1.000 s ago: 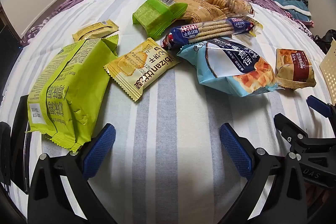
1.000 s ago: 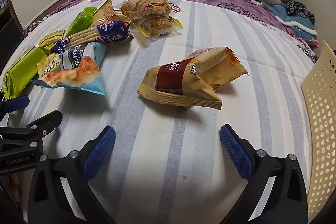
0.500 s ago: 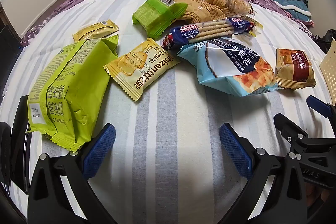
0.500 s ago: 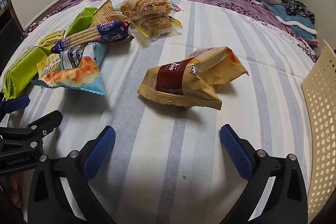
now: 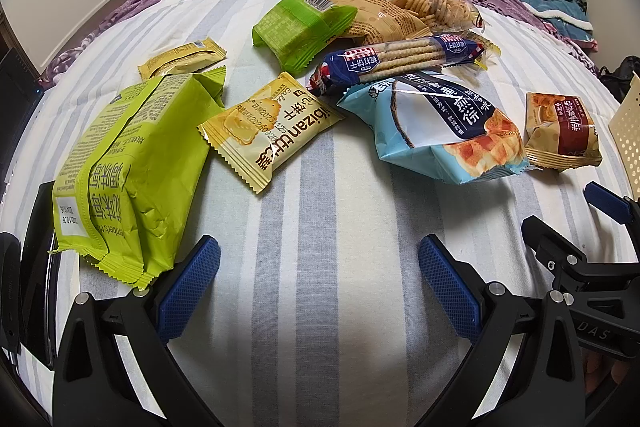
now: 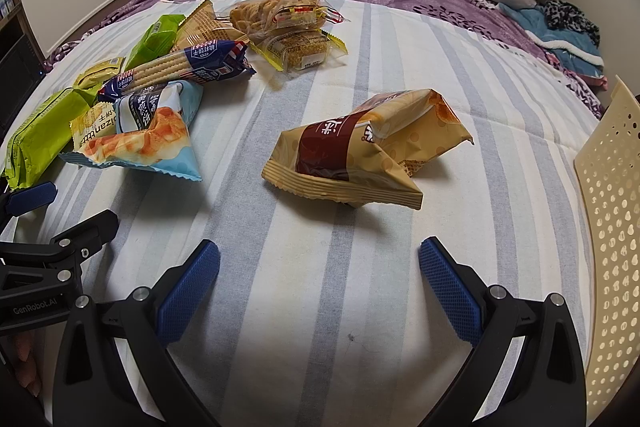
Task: Organize snacks
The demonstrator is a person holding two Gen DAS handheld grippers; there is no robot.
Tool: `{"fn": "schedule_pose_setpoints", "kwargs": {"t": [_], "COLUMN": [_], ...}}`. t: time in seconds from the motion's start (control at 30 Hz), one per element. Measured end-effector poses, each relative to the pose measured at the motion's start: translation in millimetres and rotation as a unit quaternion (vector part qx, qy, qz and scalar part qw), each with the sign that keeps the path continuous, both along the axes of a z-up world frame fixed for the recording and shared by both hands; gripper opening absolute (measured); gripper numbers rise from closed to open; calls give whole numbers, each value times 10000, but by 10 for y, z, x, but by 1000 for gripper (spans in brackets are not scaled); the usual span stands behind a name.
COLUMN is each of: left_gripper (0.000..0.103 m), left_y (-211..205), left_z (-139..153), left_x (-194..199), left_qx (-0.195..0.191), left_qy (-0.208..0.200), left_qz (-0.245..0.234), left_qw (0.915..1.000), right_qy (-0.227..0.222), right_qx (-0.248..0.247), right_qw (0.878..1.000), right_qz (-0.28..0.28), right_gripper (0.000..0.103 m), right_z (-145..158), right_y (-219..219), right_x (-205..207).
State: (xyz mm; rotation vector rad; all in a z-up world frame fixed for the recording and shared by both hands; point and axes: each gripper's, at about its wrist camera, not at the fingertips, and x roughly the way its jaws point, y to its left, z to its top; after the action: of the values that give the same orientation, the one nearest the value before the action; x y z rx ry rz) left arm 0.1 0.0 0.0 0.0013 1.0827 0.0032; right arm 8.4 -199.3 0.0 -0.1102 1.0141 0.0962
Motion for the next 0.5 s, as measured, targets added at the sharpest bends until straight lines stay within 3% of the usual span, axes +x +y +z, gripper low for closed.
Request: {"fn": "schedule_pose_setpoints", "kwargs": {"t": [0.5], "left_gripper": [101], "left_y": [3], "left_z": [28], "left_x": [-35], "left_qx": [10], "left_qy": [-13], "left_qz": [-31], "left_qw": [10000], "right_qy": [-11], "right_qx": [-8], "right_qw": [10000], "right_qz": [10], "right_gripper": [98], "right_z": [-1], "right_y": [5], "right_x": [-2]}}
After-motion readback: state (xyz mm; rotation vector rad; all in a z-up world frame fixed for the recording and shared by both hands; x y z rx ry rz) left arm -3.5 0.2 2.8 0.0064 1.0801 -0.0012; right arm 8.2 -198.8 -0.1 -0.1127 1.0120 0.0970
